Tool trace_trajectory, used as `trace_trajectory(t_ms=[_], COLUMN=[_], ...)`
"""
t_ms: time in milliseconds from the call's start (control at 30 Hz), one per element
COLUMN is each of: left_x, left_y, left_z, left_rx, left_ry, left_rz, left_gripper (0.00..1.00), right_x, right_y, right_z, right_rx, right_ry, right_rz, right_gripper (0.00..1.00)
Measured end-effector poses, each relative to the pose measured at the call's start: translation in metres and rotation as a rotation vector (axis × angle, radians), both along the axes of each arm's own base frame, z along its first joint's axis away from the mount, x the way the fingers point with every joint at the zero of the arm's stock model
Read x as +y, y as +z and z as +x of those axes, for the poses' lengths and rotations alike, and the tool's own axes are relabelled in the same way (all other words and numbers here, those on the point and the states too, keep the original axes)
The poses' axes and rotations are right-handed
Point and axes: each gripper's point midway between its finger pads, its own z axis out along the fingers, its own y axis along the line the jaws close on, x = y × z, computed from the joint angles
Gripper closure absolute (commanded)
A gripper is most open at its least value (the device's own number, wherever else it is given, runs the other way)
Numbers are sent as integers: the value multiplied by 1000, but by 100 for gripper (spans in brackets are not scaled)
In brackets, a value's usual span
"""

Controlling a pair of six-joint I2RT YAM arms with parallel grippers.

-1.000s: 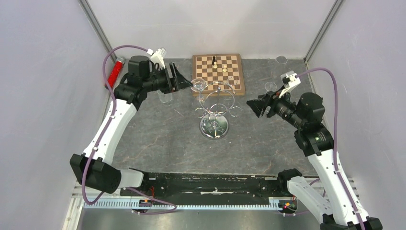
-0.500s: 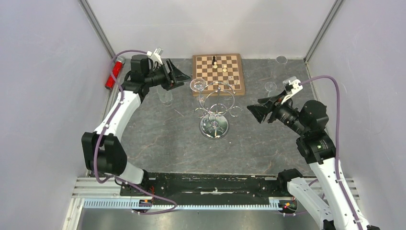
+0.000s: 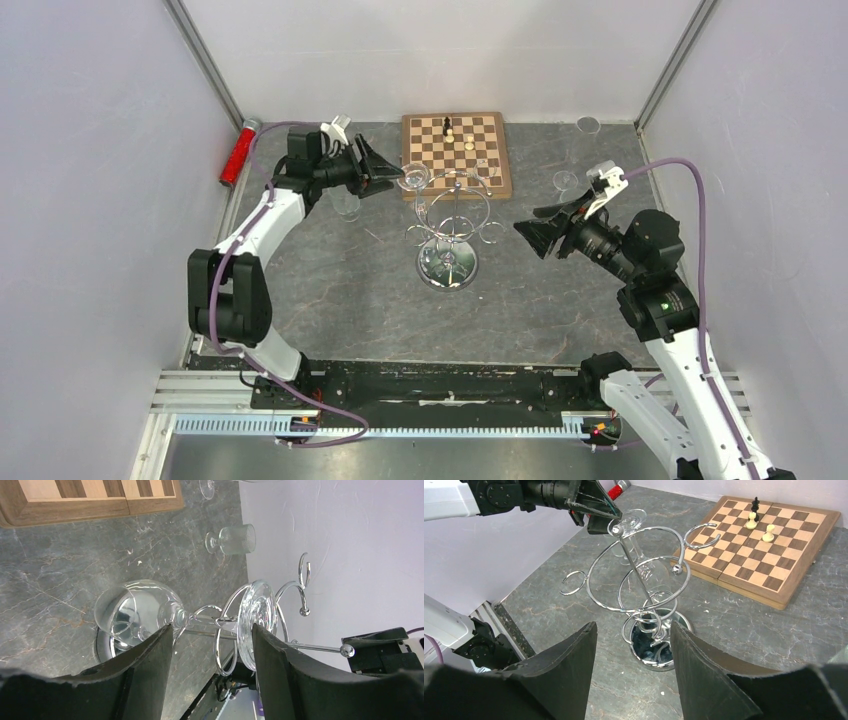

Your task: Take the wine glass off the wine glass rack

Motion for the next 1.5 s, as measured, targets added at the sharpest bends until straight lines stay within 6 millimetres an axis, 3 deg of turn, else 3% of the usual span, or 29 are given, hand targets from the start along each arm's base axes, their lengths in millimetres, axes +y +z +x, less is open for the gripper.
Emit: trace_trajectory(t_ms=[300,667,933,1200,1333,1500], left_x=[-5,-12,-15,-16,-17,-16], left_y=[3,16,15,16,18,23], left_z=[0,0,-1,-1,-2,-2], left_rx=[-3,-17,-2,-1,-2,-8], left_ry=[-24,-52,-64,-69,-79,-85], left_rz=[-53,-143,-190,-204,-212,-228], left_gripper=[47,55,62,74,97,98], right_x=[1,3,3,3,3,3], right_y=[-1,-2,-2,-4,-4,-4], right_z=[0,-1,-1,-1,-1,-1], right_rx=[-6,-5,-5,-2,-2,-2], right_ry=[7,13,13,13,13,13], right_rz=[-6,-9,-9,-10,-10,-10], right_gripper=[44,45,47,48,48,48])
